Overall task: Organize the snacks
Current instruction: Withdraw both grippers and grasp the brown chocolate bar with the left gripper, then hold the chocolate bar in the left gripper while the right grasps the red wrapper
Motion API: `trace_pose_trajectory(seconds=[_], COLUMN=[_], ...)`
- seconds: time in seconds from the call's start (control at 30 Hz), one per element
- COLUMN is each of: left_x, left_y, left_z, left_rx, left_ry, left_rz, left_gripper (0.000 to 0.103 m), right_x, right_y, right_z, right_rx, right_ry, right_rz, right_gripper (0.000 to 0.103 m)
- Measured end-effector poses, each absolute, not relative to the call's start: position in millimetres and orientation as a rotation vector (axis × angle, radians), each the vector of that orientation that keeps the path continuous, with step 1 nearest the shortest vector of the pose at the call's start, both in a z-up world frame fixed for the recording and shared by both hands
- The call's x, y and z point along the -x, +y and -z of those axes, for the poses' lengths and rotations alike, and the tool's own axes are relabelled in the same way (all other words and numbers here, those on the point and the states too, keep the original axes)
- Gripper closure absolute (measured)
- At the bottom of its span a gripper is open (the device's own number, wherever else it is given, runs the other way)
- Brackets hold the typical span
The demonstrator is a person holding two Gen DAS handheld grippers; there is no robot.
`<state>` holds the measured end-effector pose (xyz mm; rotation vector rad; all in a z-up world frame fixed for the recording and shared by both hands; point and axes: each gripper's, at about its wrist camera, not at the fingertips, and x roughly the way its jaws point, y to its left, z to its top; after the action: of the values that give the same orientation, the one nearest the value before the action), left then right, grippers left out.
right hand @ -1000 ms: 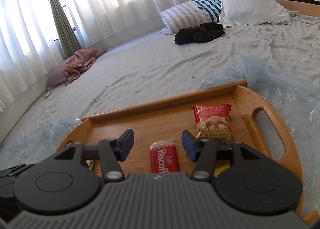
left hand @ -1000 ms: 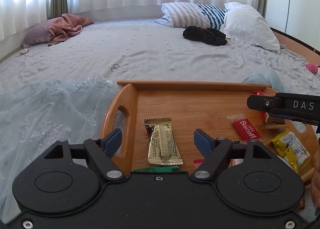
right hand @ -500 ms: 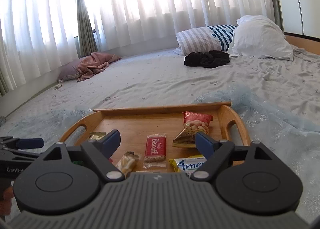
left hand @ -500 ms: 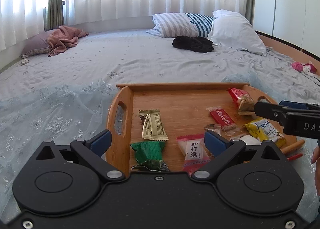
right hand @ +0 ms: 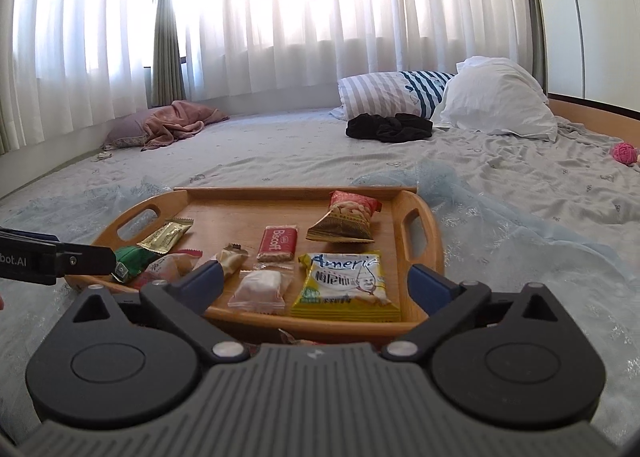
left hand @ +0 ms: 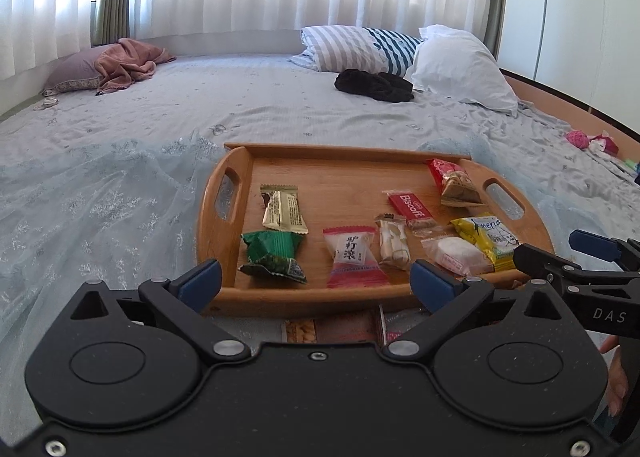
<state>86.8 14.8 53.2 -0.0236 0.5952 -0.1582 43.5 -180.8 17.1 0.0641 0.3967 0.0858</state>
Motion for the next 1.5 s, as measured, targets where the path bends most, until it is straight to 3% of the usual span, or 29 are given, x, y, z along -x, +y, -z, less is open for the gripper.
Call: trace_pose_trajectory(seconds=[0.67,0.97,1.23,1.5], left_x=[-75,-82,-77,-64], left_y=[4,8,6,1], left_z=[-3,-3,-7,-13], left_rx=[0.068,0.122,0.143,0.074], left_ry=[0.632,0.649,0.65,0.633], left_rz=[0.137,0.169,0.206,0.207], left_gripper=[0.002,0.019,0.049,0.052], right_x=[-34,-36,-38,-38], right_y=[-202,-200,-199,-198], right_z=[27,29,29,29], right_rx=[-0.179,-0.174,-0.172,-0.163], right_ry=[0.449,0.462,0.468,0.47], right_rz=[0.013,0.019,0.019,0.022], right_gripper=[0.0,0.0,0.0,0.0])
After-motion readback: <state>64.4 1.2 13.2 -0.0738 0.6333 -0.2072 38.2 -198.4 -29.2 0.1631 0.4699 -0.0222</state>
